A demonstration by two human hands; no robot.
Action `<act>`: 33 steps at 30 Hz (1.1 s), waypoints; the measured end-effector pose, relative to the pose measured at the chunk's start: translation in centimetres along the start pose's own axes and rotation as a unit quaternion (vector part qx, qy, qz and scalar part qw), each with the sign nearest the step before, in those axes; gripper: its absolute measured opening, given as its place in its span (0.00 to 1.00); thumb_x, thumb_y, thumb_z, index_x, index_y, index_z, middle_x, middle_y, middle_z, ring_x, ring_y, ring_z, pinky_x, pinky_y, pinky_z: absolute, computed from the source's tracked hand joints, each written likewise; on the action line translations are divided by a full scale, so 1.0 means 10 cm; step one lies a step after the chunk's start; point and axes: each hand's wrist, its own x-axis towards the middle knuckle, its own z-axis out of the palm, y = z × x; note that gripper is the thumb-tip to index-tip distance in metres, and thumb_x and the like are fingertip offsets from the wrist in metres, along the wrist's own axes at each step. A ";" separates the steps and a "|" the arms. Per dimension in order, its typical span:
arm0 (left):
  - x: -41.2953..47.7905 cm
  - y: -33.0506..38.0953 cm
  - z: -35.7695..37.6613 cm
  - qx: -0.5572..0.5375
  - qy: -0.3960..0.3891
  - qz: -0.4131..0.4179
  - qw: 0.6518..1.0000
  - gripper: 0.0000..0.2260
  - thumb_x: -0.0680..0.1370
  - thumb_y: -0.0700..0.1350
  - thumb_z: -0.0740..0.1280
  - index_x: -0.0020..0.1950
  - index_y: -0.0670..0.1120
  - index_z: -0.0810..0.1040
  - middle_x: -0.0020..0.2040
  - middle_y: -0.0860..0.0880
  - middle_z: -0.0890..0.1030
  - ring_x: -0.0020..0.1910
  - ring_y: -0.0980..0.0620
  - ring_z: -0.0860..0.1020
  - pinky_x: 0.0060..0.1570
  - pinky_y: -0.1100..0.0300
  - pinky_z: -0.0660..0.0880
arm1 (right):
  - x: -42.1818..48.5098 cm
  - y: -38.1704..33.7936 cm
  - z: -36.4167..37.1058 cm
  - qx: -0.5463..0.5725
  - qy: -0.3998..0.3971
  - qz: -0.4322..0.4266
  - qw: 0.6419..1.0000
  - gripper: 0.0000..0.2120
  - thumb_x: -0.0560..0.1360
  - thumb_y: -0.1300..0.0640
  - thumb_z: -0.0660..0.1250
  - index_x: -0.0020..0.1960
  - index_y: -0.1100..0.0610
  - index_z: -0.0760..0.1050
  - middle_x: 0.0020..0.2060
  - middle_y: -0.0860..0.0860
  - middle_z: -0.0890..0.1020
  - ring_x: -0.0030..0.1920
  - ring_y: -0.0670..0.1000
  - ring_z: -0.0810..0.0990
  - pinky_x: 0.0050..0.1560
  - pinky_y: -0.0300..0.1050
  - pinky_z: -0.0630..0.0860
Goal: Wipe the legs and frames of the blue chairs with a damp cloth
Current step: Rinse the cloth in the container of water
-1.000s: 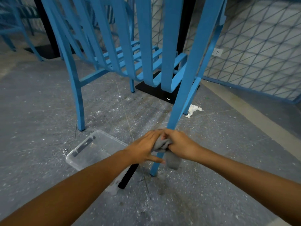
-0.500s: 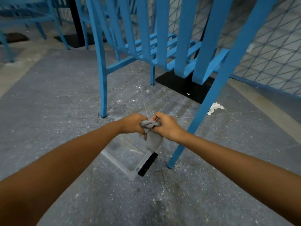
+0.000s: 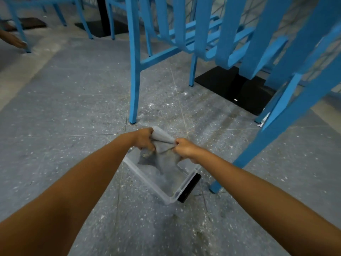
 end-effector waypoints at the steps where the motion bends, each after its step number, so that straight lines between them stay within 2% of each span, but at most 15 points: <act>1: 0.03 -0.03 0.05 0.017 0.003 -0.006 1.000 0.28 0.72 0.38 0.71 0.68 0.42 0.64 0.59 0.43 0.73 0.59 0.42 0.75 0.53 0.53 0.76 | 0.04 0.02 0.06 -0.003 -0.006 0.011 1.000 0.08 0.74 0.65 0.55 0.50 0.59 0.70 0.47 0.59 0.75 0.53 0.61 0.77 0.51 0.59 0.79; 2: 0.06 -0.07 0.09 0.037 0.011 -0.012 0.999 0.28 0.72 0.39 0.70 0.69 0.42 0.63 0.62 0.42 0.73 0.60 0.42 0.74 0.55 0.53 0.74 | 0.08 0.04 0.12 -0.003 -0.011 0.022 1.000 0.09 0.75 0.66 0.55 0.53 0.60 0.69 0.45 0.59 0.73 0.52 0.61 0.76 0.44 0.55 0.81; 4: 0.13 -0.14 0.19 0.058 0.017 -0.021 0.998 0.29 0.73 0.38 0.69 0.70 0.41 0.62 0.64 0.42 0.72 0.63 0.42 0.72 0.58 0.54 0.71 | 0.16 0.10 0.24 -0.014 -0.025 0.042 0.999 0.09 0.75 0.67 0.55 0.54 0.62 0.67 0.45 0.58 0.71 0.48 0.59 0.74 0.30 0.46 0.77; 5: 0.17 -0.18 0.24 0.064 0.014 -0.022 0.998 0.27 0.73 0.38 0.69 0.70 0.41 0.63 0.65 0.42 0.72 0.64 0.42 0.72 0.59 0.55 0.70 | 0.19 0.13 0.29 -0.025 -0.029 0.051 0.998 0.07 0.75 0.67 0.55 0.53 0.62 0.66 0.46 0.60 0.70 0.46 0.59 0.74 0.28 0.46 0.77; 7: 0.25 -0.25 0.34 0.083 0.009 -0.022 0.996 0.24 0.73 0.39 0.69 0.67 0.40 0.67 0.65 0.41 0.73 0.64 0.42 0.72 0.60 0.55 0.69 | 0.26 0.20 0.37 -0.049 -0.030 0.067 0.996 0.05 0.75 0.67 0.56 0.51 0.61 0.65 0.47 0.61 0.70 0.45 0.61 0.74 0.32 0.51 0.78; 11: 0.42 -0.39 0.50 0.112 -0.004 -0.017 0.994 0.20 0.75 0.41 0.66 0.67 0.41 0.70 0.66 0.42 0.74 0.65 0.43 0.72 0.61 0.57 0.67 | 0.39 0.32 0.47 -0.092 -0.041 0.088 0.991 0.10 0.75 0.65 0.57 0.56 0.62 0.67 0.51 0.60 0.70 0.51 0.64 0.77 0.19 0.42 0.74; 13: 0.51 -0.45 0.58 0.120 0.000 -0.013 0.993 0.19 0.76 0.41 0.65 0.67 0.41 0.71 0.66 0.42 0.74 0.65 0.43 0.71 0.62 0.57 0.67 | 0.45 0.38 0.52 -0.126 -0.035 0.084 0.988 0.12 0.75 0.65 0.57 0.58 0.62 0.68 0.53 0.61 0.72 0.55 0.65 0.76 0.24 0.46 0.76; 14: 0.55 -0.48 0.61 0.122 0.006 -0.014 0.992 0.18 0.77 0.41 0.64 0.67 0.41 0.70 0.66 0.42 0.74 0.65 0.43 0.71 0.62 0.57 0.66 | 0.48 0.41 0.53 -0.143 -0.029 0.082 0.986 0.13 0.76 0.64 0.58 0.60 0.62 0.68 0.56 0.62 0.73 0.56 0.65 0.76 0.30 0.49 0.78; 16: 0.64 -0.52 0.68 0.123 0.013 -0.024 0.992 0.18 0.77 0.39 0.63 0.67 0.40 0.70 0.66 0.41 0.74 0.65 0.43 0.71 0.63 0.57 0.66 | 0.54 0.47 0.57 -0.175 -0.015 0.074 0.982 0.18 0.76 0.63 0.59 0.65 0.62 0.67 0.62 0.63 0.73 0.60 0.64 0.74 0.48 0.55 0.77; 17: 0.68 -0.54 0.71 0.127 0.011 -0.031 0.991 0.17 0.77 0.39 0.62 0.66 0.39 0.71 0.66 0.40 0.74 0.65 0.42 0.71 0.63 0.56 0.67 | 0.56 0.50 0.59 -0.188 -0.012 0.069 0.980 0.19 0.76 0.63 0.59 0.66 0.62 0.66 0.64 0.63 0.72 0.63 0.63 0.72 0.57 0.54 0.74; 18: 0.71 -0.56 0.74 0.128 0.012 -0.035 0.991 0.16 0.78 0.40 0.62 0.66 0.39 0.71 0.65 0.39 0.74 0.65 0.42 0.72 0.63 0.55 0.67 | 0.59 0.53 0.60 -0.199 -0.010 0.065 0.978 0.19 0.76 0.62 0.60 0.66 0.62 0.66 0.65 0.63 0.71 0.64 0.62 0.71 0.62 0.52 0.71; 22: 0.82 -0.61 0.85 0.140 0.023 -0.065 0.988 0.16 0.79 0.43 0.61 0.65 0.39 0.72 0.66 0.39 0.73 0.65 0.41 0.72 0.66 0.53 0.67 | 0.60 0.61 0.65 -0.228 -0.007 0.085 0.970 0.17 0.77 0.61 0.59 0.64 0.64 0.67 0.65 0.63 0.71 0.65 0.62 0.70 0.63 0.49 0.68; 26: 0.83 -0.56 0.91 0.162 0.001 -0.083 0.983 0.20 0.80 0.41 0.60 0.71 0.39 0.64 0.71 0.38 0.67 0.70 0.41 0.66 0.71 0.52 0.61 | 0.56 0.61 0.69 -0.258 0.013 0.064 0.964 0.15 0.78 0.62 0.56 0.63 0.65 0.68 0.64 0.63 0.72 0.65 0.62 0.70 0.64 0.50 0.68; 33: 0.72 -0.47 0.86 0.193 -0.016 -0.056 0.979 0.19 0.80 0.41 0.59 0.70 0.39 0.65 0.70 0.39 0.68 0.69 0.41 0.67 0.69 0.50 0.64 | 0.37 0.45 0.61 -0.326 0.040 0.042 0.943 0.14 0.78 0.64 0.57 0.62 0.64 0.70 0.62 0.61 0.74 0.63 0.60 0.73 0.61 0.49 0.71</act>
